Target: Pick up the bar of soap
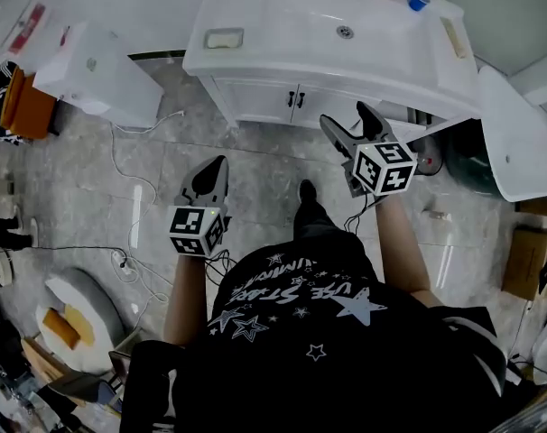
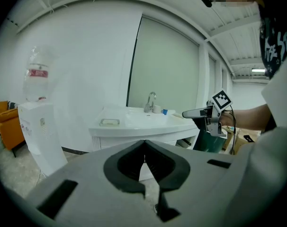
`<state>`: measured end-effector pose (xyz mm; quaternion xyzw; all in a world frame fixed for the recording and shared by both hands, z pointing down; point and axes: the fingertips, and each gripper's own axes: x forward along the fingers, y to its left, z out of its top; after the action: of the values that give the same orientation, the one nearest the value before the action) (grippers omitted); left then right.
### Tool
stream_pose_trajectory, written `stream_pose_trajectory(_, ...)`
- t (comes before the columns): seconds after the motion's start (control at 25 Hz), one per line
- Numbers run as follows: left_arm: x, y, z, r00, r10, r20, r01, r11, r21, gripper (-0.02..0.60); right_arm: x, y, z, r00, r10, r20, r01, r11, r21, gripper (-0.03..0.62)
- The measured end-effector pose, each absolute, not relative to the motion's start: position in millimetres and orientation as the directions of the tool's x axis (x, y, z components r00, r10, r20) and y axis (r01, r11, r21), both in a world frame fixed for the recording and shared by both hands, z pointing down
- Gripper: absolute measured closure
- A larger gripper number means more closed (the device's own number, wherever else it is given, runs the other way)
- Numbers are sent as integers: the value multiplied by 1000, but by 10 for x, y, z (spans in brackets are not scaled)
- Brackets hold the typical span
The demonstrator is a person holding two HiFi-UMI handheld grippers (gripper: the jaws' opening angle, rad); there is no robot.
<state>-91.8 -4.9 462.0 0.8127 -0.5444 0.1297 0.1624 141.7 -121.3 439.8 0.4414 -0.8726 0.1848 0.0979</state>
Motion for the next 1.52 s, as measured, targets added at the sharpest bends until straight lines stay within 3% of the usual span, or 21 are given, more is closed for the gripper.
stream_pose_trajectory(0.56,-566,-1126,4440,236,-897,373,-972,-217,92,571,1560,-2548,4416,-712,-623,324,-700,663,-264,207)
stream_pose_trajectory(1.12,-831,-1199,4429,52,-927,372,-997,-25,78,571,845,-2802,4481,-850,-423,316,-509,815,-278,241)
stream_pose_trajectory(1.52,-1102,-1641,4545,97,-927,363,-992,-59,116,571,516,-2923,4509,-849,-398,346,-496,827,-266,279)
